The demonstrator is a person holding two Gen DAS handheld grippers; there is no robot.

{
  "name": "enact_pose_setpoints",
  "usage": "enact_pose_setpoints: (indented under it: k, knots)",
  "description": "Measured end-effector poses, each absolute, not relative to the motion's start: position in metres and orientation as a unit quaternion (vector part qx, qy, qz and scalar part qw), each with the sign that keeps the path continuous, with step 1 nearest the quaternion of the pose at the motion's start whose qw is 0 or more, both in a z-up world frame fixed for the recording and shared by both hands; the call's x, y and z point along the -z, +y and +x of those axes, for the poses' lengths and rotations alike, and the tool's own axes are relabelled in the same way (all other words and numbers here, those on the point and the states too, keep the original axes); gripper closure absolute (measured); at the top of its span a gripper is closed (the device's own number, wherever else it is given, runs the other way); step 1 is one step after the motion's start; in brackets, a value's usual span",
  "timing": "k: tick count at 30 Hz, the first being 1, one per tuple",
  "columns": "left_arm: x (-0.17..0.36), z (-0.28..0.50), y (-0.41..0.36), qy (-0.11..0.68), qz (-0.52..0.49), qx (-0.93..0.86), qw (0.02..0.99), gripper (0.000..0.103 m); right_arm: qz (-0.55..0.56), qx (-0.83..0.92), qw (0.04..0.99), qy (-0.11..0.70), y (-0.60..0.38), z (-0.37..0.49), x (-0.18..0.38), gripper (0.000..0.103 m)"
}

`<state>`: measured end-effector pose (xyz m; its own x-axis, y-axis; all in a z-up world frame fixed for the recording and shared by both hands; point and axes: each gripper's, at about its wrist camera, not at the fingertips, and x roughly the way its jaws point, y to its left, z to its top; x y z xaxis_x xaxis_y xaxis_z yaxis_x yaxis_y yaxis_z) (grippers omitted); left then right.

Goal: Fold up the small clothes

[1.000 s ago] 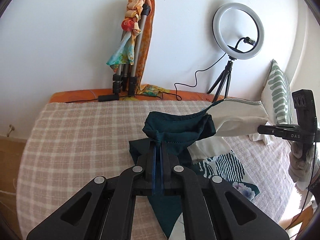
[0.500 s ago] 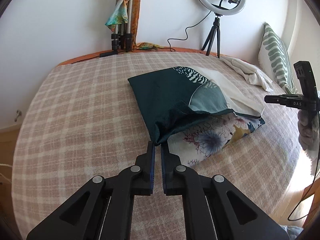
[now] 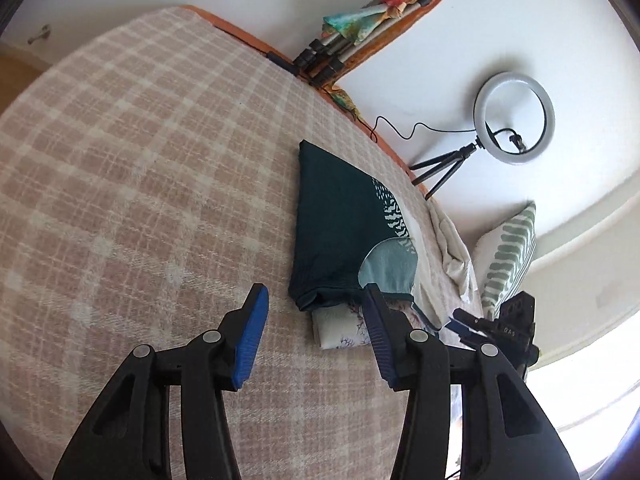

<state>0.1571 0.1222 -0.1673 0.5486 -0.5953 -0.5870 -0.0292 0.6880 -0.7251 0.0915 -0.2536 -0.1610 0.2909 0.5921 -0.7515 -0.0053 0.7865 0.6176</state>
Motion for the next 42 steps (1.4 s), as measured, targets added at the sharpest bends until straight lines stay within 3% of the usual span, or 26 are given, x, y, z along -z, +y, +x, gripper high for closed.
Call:
enact_pose_setpoints:
  k: [9,13,15,18,20,30,40,42]
  knots:
    - [0.195,0.176,0.104,0.482,-0.402,0.169,0.76,0.061,0.287,-0.189,0.743,0.574,-0.247,0.099,0.175,0.056]
    - [0.194,0.177,0.097,0.482,-0.403,0.18,0.756,0.087,0.301,-0.201,0.734,0.575,-0.245,0.101,0.177,0.057]
    - [0.191,0.177,0.092,0.481,-0.386,0.18,0.767,0.095,0.299,-0.207,0.734,0.573,-0.243,0.101,0.176,0.067]
    - [0.187,0.176,0.091,0.471,-0.381,0.181,0.774,0.098,0.296,-0.215,0.734,0.573,-0.238,0.101,0.173,0.087]
    - [0.183,0.174,0.092,0.463,-0.384,0.18,0.778,0.099,0.294,-0.217,0.737,0.569,-0.237,0.1,0.169,0.093]
    - [0.157,0.149,0.091,0.444,-0.352,0.197,0.8,0.1,0.318,-0.225,0.744,0.543,-0.256,0.085,0.135,0.096]
    - [0.178,0.138,0.084,0.476,-0.308,0.178,0.805,0.1,0.262,-0.208,0.744,0.578,-0.261,0.065,0.158,0.096]
    - [0.173,0.137,0.084,0.477,-0.295,0.181,0.808,0.099,0.236,-0.201,0.753,0.58,-0.26,0.066,0.156,0.09]
